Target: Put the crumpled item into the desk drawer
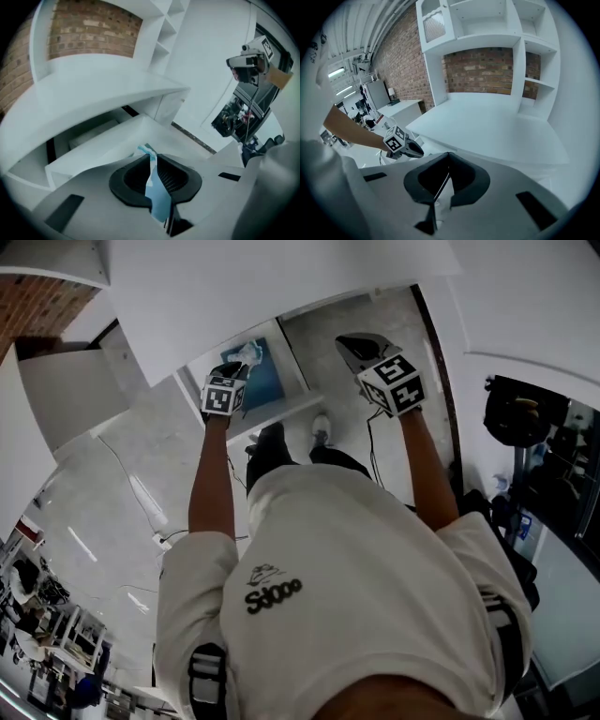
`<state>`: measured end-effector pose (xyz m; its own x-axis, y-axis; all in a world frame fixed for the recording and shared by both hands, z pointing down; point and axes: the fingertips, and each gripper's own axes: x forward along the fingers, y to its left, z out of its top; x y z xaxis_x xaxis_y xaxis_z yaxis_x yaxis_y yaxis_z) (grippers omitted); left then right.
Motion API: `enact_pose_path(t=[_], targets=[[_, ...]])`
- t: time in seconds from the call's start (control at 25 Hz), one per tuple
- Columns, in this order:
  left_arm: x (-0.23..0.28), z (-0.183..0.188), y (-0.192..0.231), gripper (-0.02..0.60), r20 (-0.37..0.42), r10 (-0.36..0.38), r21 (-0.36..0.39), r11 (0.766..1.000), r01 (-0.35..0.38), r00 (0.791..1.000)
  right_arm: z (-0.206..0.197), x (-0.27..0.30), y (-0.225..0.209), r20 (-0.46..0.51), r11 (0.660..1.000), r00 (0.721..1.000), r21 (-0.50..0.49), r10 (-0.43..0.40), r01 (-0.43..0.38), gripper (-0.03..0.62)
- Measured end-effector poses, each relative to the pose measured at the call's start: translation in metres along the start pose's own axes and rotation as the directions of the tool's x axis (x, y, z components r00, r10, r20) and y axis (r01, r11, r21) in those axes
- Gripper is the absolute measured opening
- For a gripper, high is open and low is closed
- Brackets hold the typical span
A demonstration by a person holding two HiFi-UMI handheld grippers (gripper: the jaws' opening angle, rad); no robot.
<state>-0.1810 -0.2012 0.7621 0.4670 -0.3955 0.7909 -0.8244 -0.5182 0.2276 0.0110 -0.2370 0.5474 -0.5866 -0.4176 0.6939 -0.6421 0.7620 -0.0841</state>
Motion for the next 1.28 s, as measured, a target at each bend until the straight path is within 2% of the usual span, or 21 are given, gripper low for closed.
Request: enact_pose_path(t=[0.08,0.2,0.32,0.44,0.64,0.84,0.96,1.2,1.28], targets=[[-0.027,0.014,0.008,0.036,0.072,0.058,-0.018,0.998,-0.057,0.996,0.009,-0.007,-0.004,0.033,1.000,0.999,-0.028,-0.013,0.014,0.006],[-0.069,0.028,0.016,0.026,0.157,0.151,-0.057,0.988,-0.143,0.976,0.026,-0.018,-0.006,0.085,0.997,0.996,-0.077,-0.020,0.027,0.006],[-0.114,0.040,0.017,0.021,0.243,0.235,-0.103,0.971,-0.215,0.941,0.045,-0.031,0.000,0.135,0.990,0.991,-0.140,-0.009,0.028,0.006],[-0.156,0.056,0.014,0.018,0.316,0.309,-0.130,0.951,-0.281,0.897,0.067,-0.044,0.006,0.199,0.979,0.980,-0.203,0.005,0.036,0.006],[-0.227,0.088,-0.003,0.018,0.436,0.409,-0.140,0.911,-0.388,0.802,0.098,-0.069,0.019,0.292,0.959,0.956,-0.279,0.038,0.047,0.006],[-0.303,0.112,-0.026,0.018,0.540,0.480,-0.142,0.862,-0.487,0.692,0.132,-0.092,0.041,0.363,0.936,0.928,-0.349,0.081,0.055,0.006],[-0.347,0.119,-0.046,0.018,0.596,0.506,-0.152,0.833,-0.532,0.623,0.155,-0.112,0.064,0.413,0.920,0.901,-0.388,0.132,0.043,0.006],[-0.418,0.124,-0.089,0.018,0.657,0.544,-0.124,0.760,-0.638,0.521,0.177,-0.155,0.105,0.469,0.881,0.861,-0.471,0.196,0.056,0.006],[-0.436,0.127,-0.102,0.018,0.674,0.549,-0.122,0.743,-0.658,0.495,0.179,-0.165,0.111,0.479,0.865,0.854,-0.496,0.202,0.073,0.006]])
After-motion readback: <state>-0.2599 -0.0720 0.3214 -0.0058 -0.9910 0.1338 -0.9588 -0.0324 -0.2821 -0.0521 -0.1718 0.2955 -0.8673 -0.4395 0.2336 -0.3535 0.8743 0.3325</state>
